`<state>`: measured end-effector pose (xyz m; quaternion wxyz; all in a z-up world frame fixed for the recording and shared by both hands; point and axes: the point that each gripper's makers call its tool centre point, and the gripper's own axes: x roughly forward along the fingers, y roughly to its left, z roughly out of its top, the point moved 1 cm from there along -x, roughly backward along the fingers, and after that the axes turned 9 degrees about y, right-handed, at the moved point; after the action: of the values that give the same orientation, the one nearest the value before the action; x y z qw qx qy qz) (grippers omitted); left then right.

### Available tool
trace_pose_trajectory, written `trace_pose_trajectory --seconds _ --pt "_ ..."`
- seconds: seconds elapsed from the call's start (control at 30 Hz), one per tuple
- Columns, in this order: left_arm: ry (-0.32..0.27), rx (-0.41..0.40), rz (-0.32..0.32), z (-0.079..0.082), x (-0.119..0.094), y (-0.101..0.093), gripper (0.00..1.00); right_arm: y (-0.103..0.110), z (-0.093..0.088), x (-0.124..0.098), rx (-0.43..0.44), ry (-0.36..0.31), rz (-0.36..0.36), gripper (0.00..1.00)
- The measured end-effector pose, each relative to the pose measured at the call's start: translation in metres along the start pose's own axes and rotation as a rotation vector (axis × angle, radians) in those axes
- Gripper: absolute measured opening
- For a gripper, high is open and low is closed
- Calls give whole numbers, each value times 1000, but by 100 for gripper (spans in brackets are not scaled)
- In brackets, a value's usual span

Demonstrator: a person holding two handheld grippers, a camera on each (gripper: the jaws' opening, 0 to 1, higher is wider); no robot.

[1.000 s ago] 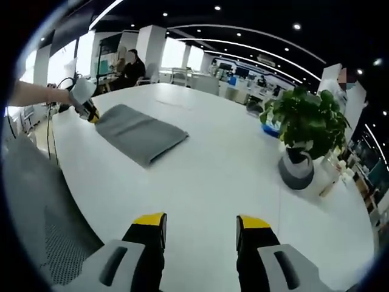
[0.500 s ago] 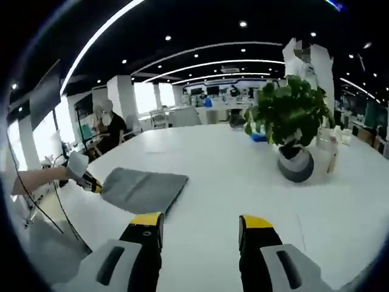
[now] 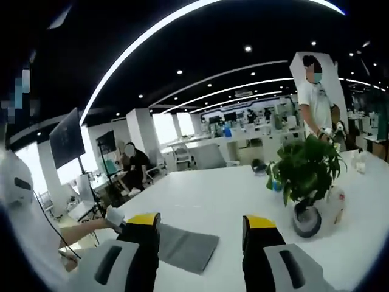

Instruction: Open the folded towel by lifting each exposed corner and separating the folded layers until the towel lies flat within the target outline without major curled edges

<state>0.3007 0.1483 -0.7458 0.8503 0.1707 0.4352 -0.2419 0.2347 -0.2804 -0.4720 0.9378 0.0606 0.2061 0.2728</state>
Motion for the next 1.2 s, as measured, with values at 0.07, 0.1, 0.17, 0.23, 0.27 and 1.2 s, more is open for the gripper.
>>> trace_pose_trajectory --seconds 0.07,0.1,0.17,0.23,0.27,1.2 --pt "-76 -35 -3 18 -15 4 16 -2 16 10 -60 5 -8 50" --pt "-103 -35 -8 27 -20 4 15 0 26 21 -83 4 -1 47" --pt "-167 -60 4 49 -31 8 14 5 35 42 -96 1 38 40" --pt "-232 -80 5 70 -38 8 12 18 37 74 -74 19 103 26" --pt "-258 -101 4 80 -39 7 11 26 29 96 -131 66 137 18" --pt "66 123 52 19 115 -42 1 57 -298 313 -206 771 137 0"
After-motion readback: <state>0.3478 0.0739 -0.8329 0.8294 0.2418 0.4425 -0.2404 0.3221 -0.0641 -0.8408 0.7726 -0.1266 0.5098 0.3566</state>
